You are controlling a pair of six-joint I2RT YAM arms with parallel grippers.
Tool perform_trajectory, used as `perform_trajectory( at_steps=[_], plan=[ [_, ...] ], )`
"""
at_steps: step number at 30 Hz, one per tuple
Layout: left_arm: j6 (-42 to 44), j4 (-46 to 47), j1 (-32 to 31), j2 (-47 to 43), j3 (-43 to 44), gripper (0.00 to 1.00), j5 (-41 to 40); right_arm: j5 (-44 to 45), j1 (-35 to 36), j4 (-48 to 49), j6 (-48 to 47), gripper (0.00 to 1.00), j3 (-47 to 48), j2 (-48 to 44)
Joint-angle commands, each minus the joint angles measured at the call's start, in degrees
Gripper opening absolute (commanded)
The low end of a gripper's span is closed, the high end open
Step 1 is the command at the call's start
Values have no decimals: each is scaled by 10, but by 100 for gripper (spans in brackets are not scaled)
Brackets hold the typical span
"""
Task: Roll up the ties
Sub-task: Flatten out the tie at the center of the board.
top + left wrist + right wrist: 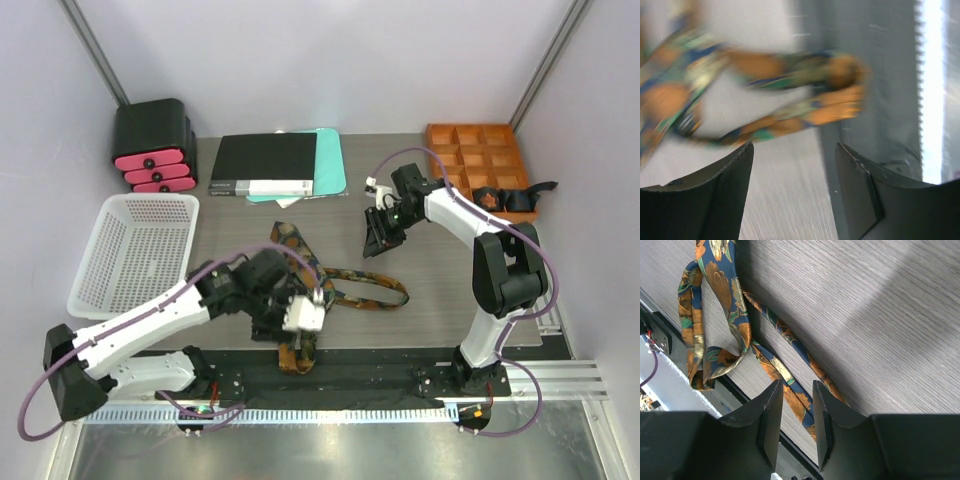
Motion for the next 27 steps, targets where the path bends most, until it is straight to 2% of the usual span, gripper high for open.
perform_trajectory(
  at_steps=[1,2,4,10,14,18,19,23,27],
  plan=[
    [-32,74,172,48,66,67,37,-14,2,2,-7,36,12,-20],
    [-24,70,230,89,90,67,69,-14,6,6,-7,36,6,-23],
    [7,65,254,127,104,65,80,-16,9,10,-6,36,-1,-24],
    [69,174,255,160,69,62,78,-65,31,23,7,34,-15,-22],
    [58,178,260,177,54,60,71,-48,97,78,47,46,-28,-22],
    [-18,222,269,157,22,60,53,29,165,105,69,51,-12,8],
    [-68,240,279,155,20,60,60,40,182,112,69,52,-10,13],
    [-174,250,379,151,30,60,119,119,212,141,75,59,-26,20],
    [-235,260,433,128,28,61,151,184,250,181,72,63,-56,13]
  ],
)
